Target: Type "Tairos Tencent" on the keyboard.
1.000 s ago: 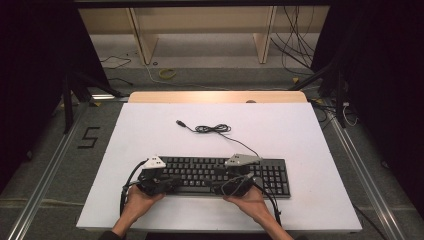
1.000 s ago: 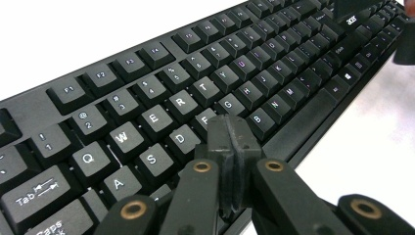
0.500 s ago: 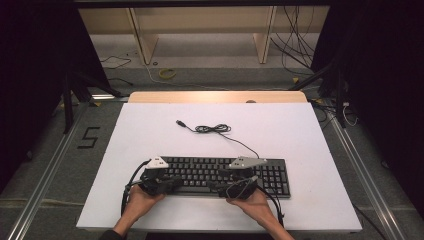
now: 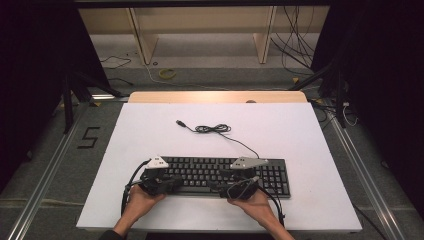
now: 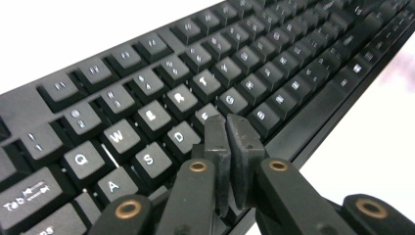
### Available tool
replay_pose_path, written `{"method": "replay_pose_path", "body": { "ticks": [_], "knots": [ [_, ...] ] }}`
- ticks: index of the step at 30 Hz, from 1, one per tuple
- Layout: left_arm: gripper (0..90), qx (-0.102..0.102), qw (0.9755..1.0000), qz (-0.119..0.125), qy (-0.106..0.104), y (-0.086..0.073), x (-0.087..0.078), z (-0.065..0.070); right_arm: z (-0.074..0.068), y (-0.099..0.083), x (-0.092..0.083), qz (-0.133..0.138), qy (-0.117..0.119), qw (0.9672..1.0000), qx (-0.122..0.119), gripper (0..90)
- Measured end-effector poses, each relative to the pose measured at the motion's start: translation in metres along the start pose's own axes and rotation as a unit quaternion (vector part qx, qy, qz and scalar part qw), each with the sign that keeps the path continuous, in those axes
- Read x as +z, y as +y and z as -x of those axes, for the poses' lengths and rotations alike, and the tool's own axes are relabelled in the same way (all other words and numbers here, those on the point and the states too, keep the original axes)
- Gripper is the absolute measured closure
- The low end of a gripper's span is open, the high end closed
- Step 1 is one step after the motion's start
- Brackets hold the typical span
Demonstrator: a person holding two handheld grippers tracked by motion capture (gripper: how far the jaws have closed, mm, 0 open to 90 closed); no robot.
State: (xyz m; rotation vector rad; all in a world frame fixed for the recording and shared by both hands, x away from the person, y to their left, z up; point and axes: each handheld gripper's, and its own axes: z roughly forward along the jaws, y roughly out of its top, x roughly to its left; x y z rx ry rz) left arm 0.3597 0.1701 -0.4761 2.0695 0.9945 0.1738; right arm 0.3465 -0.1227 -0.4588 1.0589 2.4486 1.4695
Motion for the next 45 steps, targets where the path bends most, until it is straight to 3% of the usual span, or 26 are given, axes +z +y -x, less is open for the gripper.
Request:
{"method": "replay_pose_path", "body": {
  "ticks": [5, 12, 17, 23, 29, 34, 45],
  "knots": [
    [78.1, -0.014, 0.9998, 0.016, -0.005, 0.002, -0.005, -0.003, 0.0, 0.0, 0.0, 0.001, 0.001, 1.0, 0.0, 39.1],
    [47.8, -0.045, 0.9983, 0.036, -0.005, 0.006, -0.01, -0.01, -0.001, 0.0, 0.0, 0.0, 0.001, 1.0, 0.001, 38.6],
    [38.0, -0.054, 0.9973, 0.05, -0.008, 0.01, -0.013, -0.015, -0.001, 0.0, 0.0, 0.002, 0.004, 1.0, -0.002, 38.6],
    [34.1, -0.056, 0.9971, 0.052, 0.004, 0.013, -0.016, -0.02, -0.002, 0.0, 0.0, 0.003, 0.004, 1.0, 0.0, 37.3],
    [34.1, -0.062, 0.9967, 0.052, 0.009, 0.016, -0.017, -0.025, -0.004, 0.0, 0.001, 0.002, 0.006, 1.0, 0.0, 35.3],
    [40.1, -0.061, 0.9969, 0.048, 0.011, 0.018, -0.017, -0.028, -0.004, 0.0, 0.001, 0.004, 0.008, 1.0, -0.001, 34.5],
    [71.0, -0.039, 0.9984, 0.035, 0.019, 0.021, -0.014, -0.029, -0.005, -0.001, 0.001, 0.001, 0.01, 0.9999, -0.002, 34.3]
  ]
}}
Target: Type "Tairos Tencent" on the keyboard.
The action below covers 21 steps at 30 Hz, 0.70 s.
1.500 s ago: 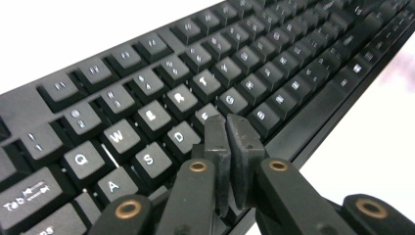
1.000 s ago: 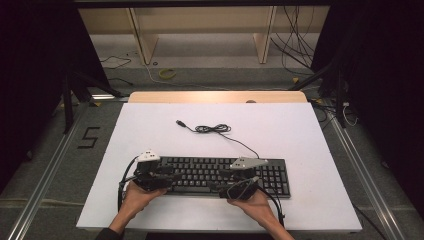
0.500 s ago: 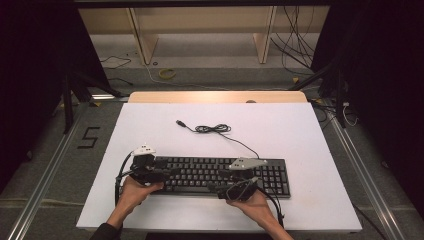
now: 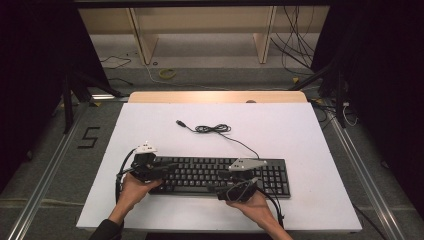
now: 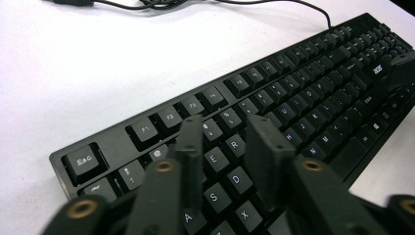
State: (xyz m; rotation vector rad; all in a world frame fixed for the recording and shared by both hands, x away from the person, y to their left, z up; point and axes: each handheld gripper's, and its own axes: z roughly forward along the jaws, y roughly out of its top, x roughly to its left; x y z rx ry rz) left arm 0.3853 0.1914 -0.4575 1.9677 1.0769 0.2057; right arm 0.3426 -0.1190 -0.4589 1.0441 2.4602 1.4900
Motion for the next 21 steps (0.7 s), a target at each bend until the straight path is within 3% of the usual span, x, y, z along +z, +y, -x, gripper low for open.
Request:
{"method": "replay_pose_path", "body": {
  "ticks": [9, 21],
  "knots": [
    [88.7, 0.011, 0.9998, -0.016, -0.001, 0.002, 0.007, 0.002, -0.001, 0.0, 0.001, -0.001, 0.002, 1.0, -0.001, 34.3],
    [89.0, 0.014, 0.999, -0.042, 0.002, 0.001, 0.018, 0.003, -0.002, 0.0, 0.001, -0.002, 0.003, 1.0, -0.002, 34.4]
  ]
}}
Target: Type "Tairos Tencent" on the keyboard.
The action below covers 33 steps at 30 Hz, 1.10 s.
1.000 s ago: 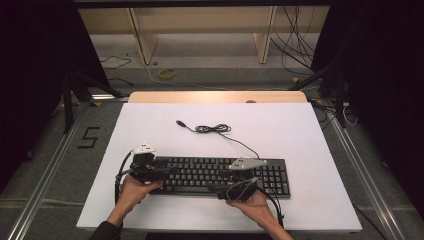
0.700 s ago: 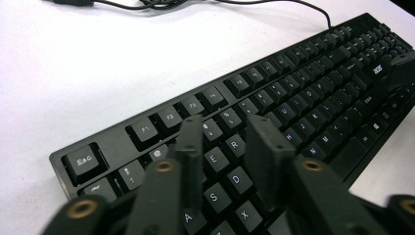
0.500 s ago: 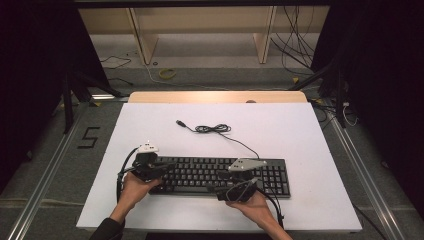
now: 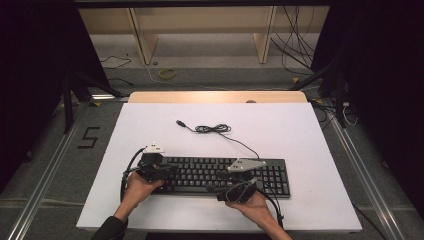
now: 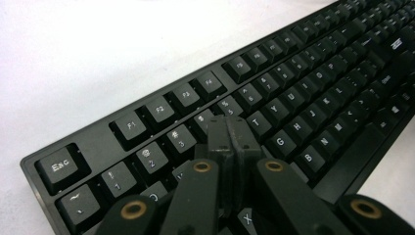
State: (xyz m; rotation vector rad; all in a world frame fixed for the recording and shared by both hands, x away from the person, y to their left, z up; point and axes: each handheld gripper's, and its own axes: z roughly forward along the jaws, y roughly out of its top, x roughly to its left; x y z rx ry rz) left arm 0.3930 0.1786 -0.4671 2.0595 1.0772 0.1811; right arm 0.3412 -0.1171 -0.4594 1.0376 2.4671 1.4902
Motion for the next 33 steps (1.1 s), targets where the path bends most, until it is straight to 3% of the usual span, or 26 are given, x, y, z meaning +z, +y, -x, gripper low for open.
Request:
{"method": "replay_pose_path", "body": {
  "ticks": [21, 33],
  "knots": [
    [89.1, 0.003, 0.9999, -0.01, 0.006, -0.005, 0.009, -0.002, 0.0, 0.0, 0.0, 0.0, 0.0, 1.0, 0.0, 34.5],
    [87.4, -0.008, 0.9999, 0.009, 0.001, -0.004, -0.001, -0.004, 0.0, 0.0, -0.001, 0.001, -0.001, 1.0, 0.0, 34.5]
  ]
}}
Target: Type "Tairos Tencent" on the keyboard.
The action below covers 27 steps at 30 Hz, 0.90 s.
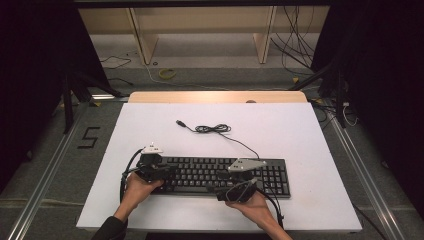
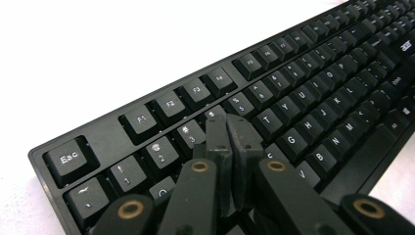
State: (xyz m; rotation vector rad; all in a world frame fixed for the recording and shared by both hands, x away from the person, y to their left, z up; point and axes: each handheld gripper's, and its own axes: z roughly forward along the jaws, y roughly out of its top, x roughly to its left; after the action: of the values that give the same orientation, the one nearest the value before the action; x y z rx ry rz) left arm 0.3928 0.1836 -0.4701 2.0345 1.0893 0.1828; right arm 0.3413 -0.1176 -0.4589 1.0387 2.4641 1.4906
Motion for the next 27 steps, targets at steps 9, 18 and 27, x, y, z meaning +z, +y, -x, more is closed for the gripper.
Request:
{"method": "replay_pose_path", "body": {
  "ticks": [9, 18, 27],
  "knots": [
    [79.9, -0.005, 0.9999, 0.008, -0.008, 0.001, -0.004, 0.003, 0.0, 0.0, 0.0, 0.001, 0.0, 1.0, 0.001, 34.5],
    [64.6, -0.014, 0.9995, 0.017, -0.023, 0.0, -0.009, 0.003, 0.001, 0.0, 0.001, 0.0, -0.001, 1.0, 0.001, 34.6],
    [51.2, -0.019, 0.9992, 0.021, -0.028, 0.0, -0.012, 0.006, 0.0, 0.001, 0.002, 0.001, 0.001, 1.0, 0.001, 34.9]
  ]
}}
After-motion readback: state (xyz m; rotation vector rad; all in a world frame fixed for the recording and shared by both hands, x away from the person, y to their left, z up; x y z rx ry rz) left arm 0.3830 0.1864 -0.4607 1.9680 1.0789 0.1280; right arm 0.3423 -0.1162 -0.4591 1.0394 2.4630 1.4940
